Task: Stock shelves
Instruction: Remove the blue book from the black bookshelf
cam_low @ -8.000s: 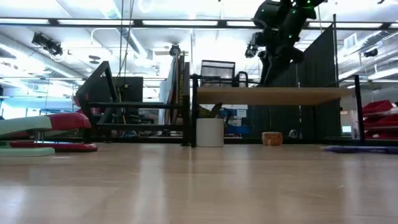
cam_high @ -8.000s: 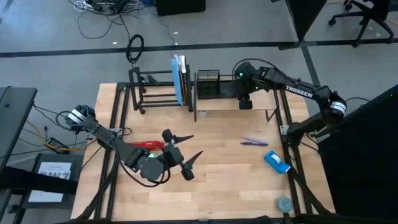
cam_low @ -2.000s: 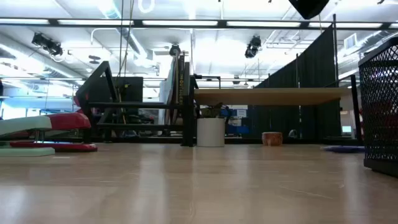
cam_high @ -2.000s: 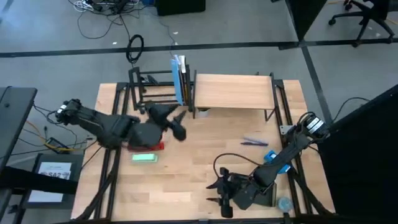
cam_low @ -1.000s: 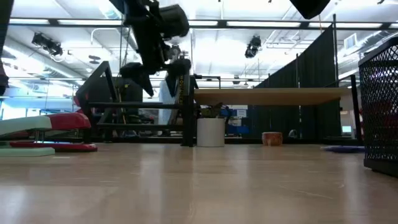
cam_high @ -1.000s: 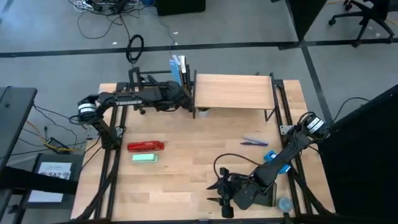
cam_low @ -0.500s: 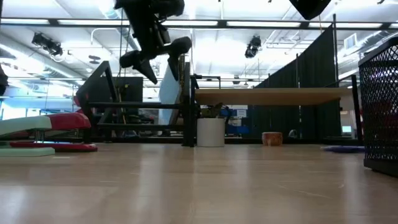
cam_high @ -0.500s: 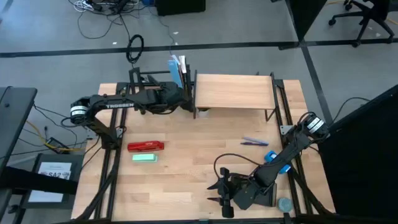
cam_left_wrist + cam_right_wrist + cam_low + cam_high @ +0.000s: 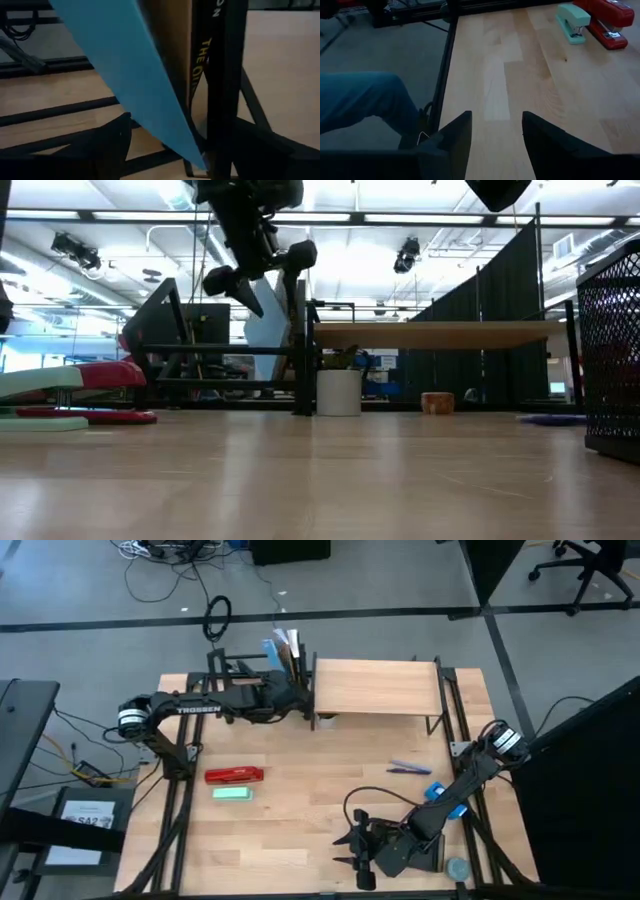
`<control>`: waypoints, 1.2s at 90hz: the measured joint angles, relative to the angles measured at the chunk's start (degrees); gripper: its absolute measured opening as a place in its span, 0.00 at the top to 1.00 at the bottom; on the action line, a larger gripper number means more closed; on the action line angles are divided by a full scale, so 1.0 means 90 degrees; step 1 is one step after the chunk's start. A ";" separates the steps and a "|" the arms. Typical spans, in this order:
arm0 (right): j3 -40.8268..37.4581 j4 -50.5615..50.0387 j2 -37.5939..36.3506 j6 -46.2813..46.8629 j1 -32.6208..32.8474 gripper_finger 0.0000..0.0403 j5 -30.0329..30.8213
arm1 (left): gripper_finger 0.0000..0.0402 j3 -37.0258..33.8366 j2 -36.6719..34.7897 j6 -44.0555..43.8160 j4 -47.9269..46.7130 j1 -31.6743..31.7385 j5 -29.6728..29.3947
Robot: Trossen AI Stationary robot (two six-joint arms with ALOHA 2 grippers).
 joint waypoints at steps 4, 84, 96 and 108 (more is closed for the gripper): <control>0.0000 0.0001 -0.0001 0.0001 -0.0002 0.64 0.0000 | 0.30 0.0000 0.0040 -0.0015 -0.0019 0.0014 -0.0071; 0.0000 0.0022 -0.0003 0.0004 0.0010 0.66 -0.0080 | 0.65 -0.0092 0.0195 -0.0713 -0.2096 0.0110 0.0091; 0.0000 0.0023 -0.0003 0.0004 0.0010 0.66 -0.0104 | 0.85 -0.0092 0.0195 -0.0801 -0.2138 0.0099 0.0083; 0.0000 0.0022 -0.0003 0.0004 0.0010 0.67 -0.0107 | 0.97 -0.0092 0.0112 -0.0798 -0.2180 -0.0040 -0.0117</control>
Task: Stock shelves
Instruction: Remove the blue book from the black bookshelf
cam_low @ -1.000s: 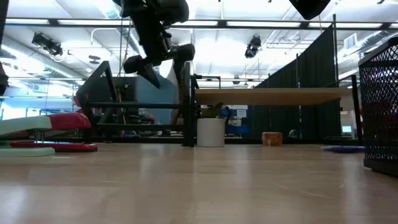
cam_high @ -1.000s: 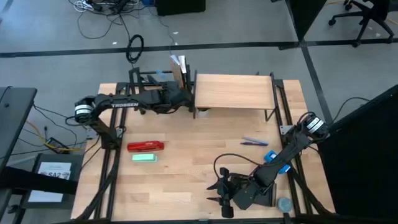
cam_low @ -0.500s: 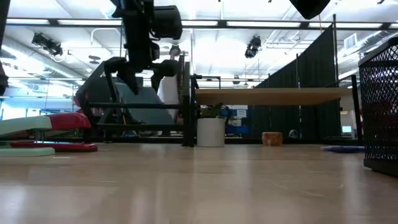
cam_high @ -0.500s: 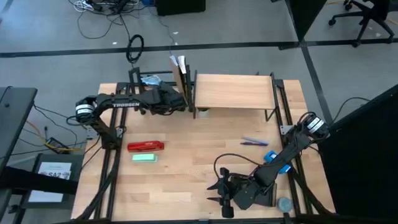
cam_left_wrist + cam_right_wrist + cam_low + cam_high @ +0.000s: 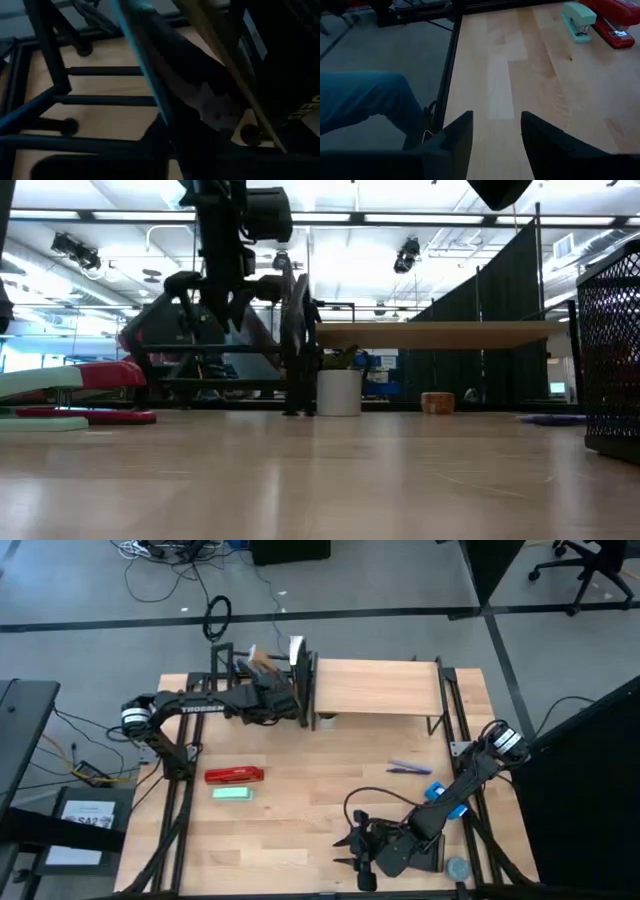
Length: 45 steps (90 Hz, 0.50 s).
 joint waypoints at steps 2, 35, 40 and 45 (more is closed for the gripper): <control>0.0000 0.0001 -0.0002 -0.0001 0.0000 0.67 0.0000 | 0.97 0.0005 -0.0021 0.0006 -0.0018 -0.0020 -0.0021; 0.0000 0.0021 0.0000 -0.0002 0.0000 0.67 0.0002 | 0.97 0.0324 -0.0293 0.0193 -0.0205 -0.0266 -0.0539; 0.0000 0.0026 -0.0002 -0.0002 0.0000 0.67 0.0002 | 0.97 0.0328 -0.0293 0.0233 -0.0185 -0.0266 -0.0543; 0.0000 0.0024 0.0000 -0.0012 0.0000 0.67 0.0002 | 0.97 0.0332 -0.0293 0.0245 -0.0179 -0.0266 -0.0561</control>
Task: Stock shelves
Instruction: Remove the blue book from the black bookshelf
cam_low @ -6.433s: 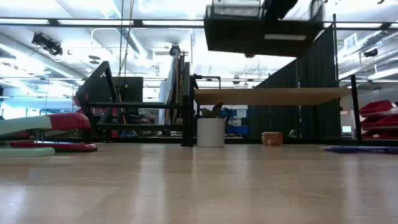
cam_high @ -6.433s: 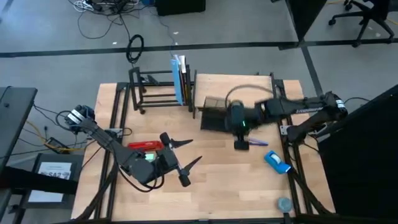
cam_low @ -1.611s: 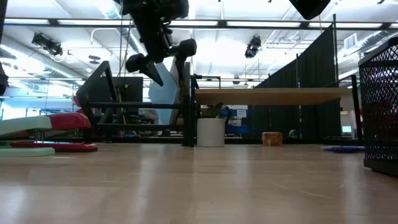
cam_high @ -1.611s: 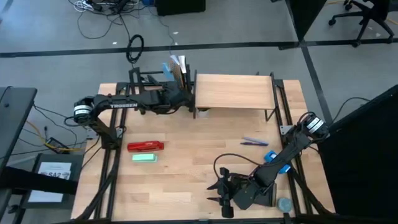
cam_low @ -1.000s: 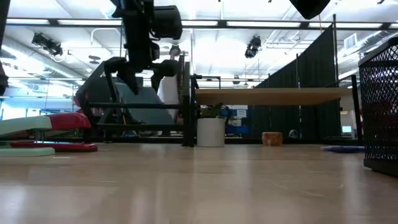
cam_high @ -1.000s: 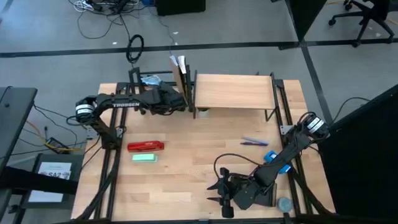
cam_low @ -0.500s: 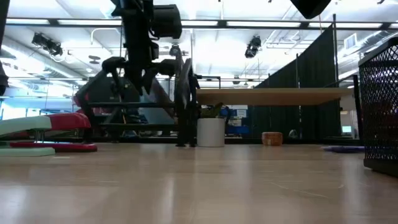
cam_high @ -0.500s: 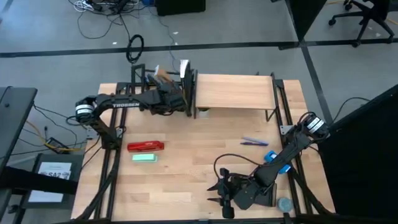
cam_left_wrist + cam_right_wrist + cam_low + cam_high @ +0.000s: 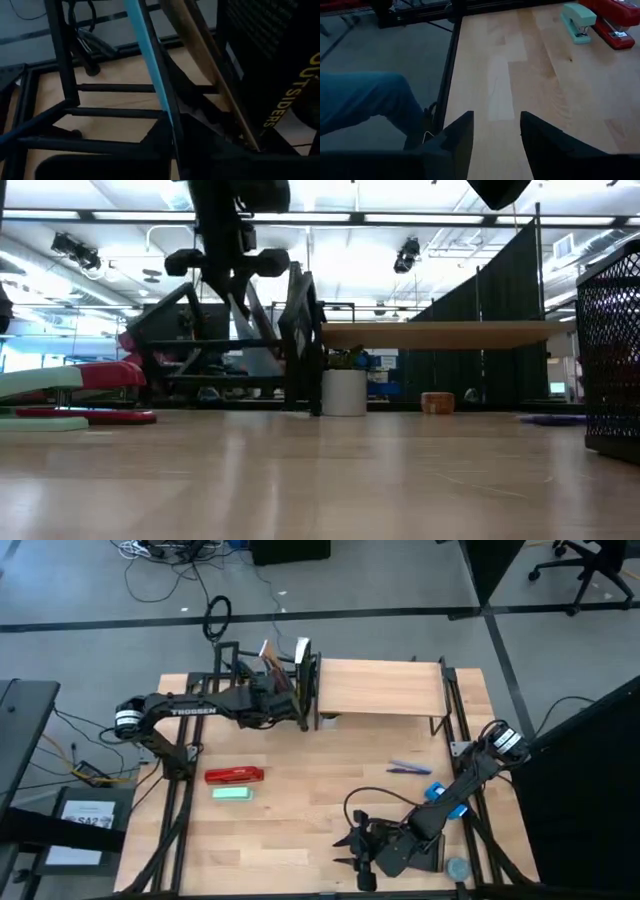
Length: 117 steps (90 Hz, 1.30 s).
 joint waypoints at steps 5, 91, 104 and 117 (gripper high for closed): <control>0.0000 0.0015 -0.0006 -0.0125 0.0000 0.67 -0.0001 | 0.97 0.0001 0.0000 0.0035 0.0010 -0.0002 -0.0031; 0.0002 0.0148 -0.0226 -0.0607 -0.0117 0.68 -0.0002 | 0.98 0.0018 -0.0897 -0.0395 -0.0466 -0.1842 -0.1104; 0.0002 0.0148 -0.0226 -0.0605 -0.0117 0.68 0.0000 | 0.98 0.0022 -0.1226 -0.0351 -0.0471 -0.1943 -0.1329; 0.0002 0.0146 -0.0226 -0.0605 -0.0117 0.68 0.0000 | 0.99 0.0206 -0.1476 -0.0031 -0.0660 -0.1988 -0.1439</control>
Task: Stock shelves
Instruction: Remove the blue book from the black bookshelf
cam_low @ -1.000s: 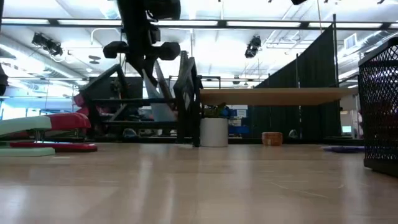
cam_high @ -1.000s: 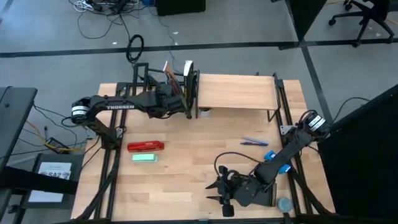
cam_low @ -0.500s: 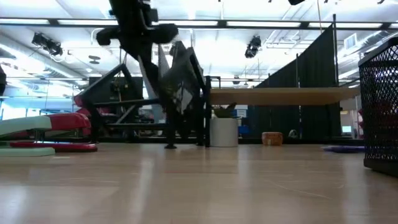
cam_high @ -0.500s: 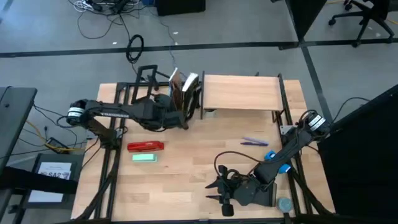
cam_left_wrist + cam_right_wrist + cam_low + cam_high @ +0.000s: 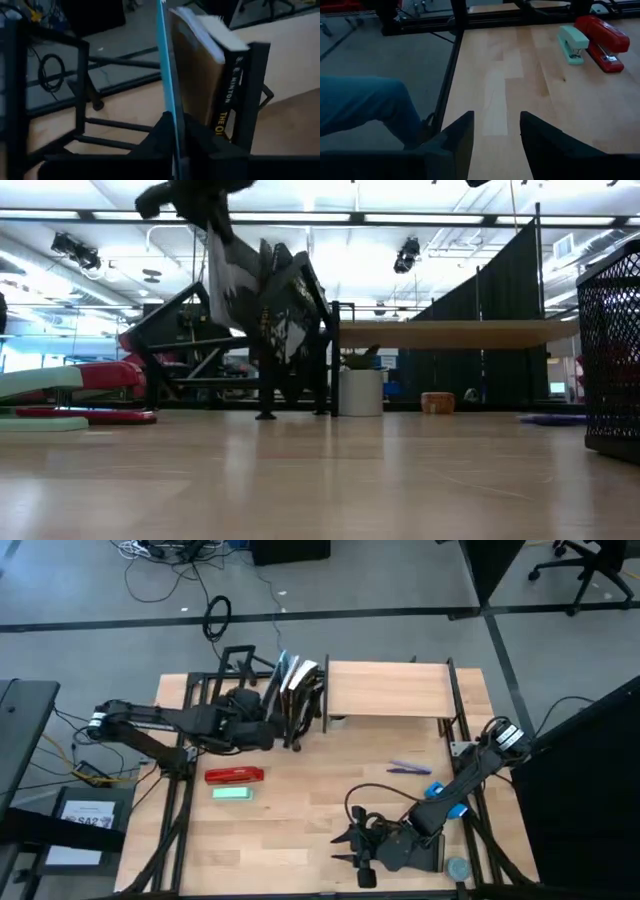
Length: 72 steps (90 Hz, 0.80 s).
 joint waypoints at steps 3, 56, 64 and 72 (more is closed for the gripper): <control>0.0000 0.0000 0.0000 0.0000 0.0000 0.68 0.0000 | 0.99 0.0136 -0.0017 0.0064 -0.0112 -0.0026 -0.0016; 0.0000 -0.0005 -0.0002 0.0000 0.0000 0.68 0.0000 | 1.00 0.3139 0.0021 0.1163 -0.1532 -0.1225 -0.0516; 0.0000 -0.0007 0.0000 -0.0002 -0.0002 0.68 0.0000 | 1.00 0.3488 0.0102 0.1514 -0.1299 -0.1523 -0.0466; 0.0000 -0.0010 -0.0001 -0.0002 -0.0002 0.68 0.0000 | 1.00 0.3730 0.0212 0.1860 -0.0956 -0.1907 -0.0366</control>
